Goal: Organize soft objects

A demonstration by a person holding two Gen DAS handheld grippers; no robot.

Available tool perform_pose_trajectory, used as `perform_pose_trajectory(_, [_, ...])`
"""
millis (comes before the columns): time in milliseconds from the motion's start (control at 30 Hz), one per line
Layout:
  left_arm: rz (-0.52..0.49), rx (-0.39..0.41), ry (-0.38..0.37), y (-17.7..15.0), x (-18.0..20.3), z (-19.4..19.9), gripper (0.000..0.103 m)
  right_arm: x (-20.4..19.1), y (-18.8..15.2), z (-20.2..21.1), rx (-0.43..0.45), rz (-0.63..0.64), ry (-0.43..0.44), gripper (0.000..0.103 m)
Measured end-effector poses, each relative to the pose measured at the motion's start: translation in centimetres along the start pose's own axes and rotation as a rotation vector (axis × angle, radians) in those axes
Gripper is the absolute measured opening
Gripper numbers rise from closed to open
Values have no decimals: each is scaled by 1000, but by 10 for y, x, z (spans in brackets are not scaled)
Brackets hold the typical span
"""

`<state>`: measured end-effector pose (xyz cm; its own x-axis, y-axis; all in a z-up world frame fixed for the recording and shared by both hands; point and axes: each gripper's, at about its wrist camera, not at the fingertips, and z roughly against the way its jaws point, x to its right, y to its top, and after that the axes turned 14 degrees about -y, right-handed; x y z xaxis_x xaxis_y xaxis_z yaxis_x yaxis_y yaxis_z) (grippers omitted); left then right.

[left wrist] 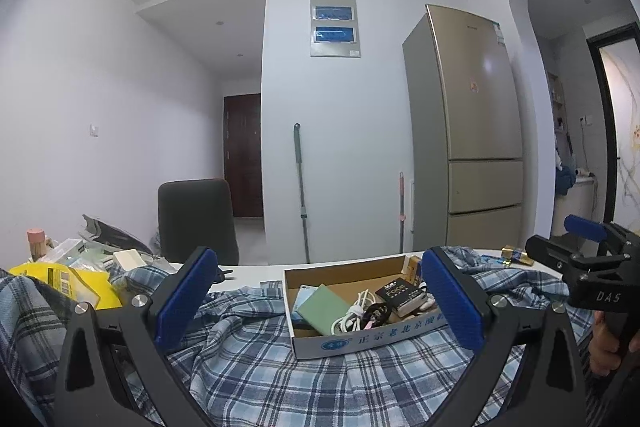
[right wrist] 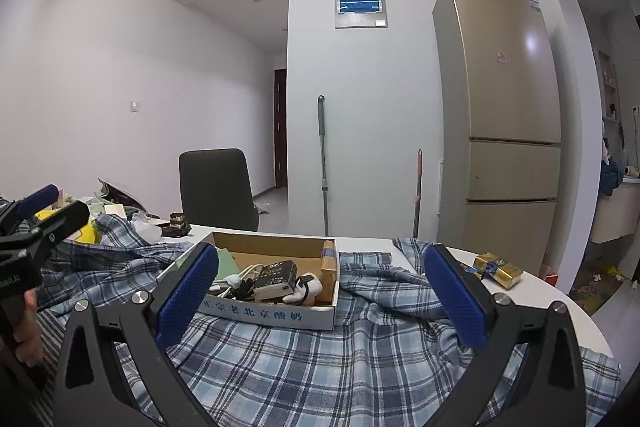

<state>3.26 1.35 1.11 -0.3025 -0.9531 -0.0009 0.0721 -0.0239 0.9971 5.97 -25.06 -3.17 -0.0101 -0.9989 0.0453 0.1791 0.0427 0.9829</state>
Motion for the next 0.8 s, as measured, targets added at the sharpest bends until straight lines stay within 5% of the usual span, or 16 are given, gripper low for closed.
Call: perform_pose_trajectory(800, [3,13,23,-5,-2,5,103,-3,2,7,32,24,-5,103])
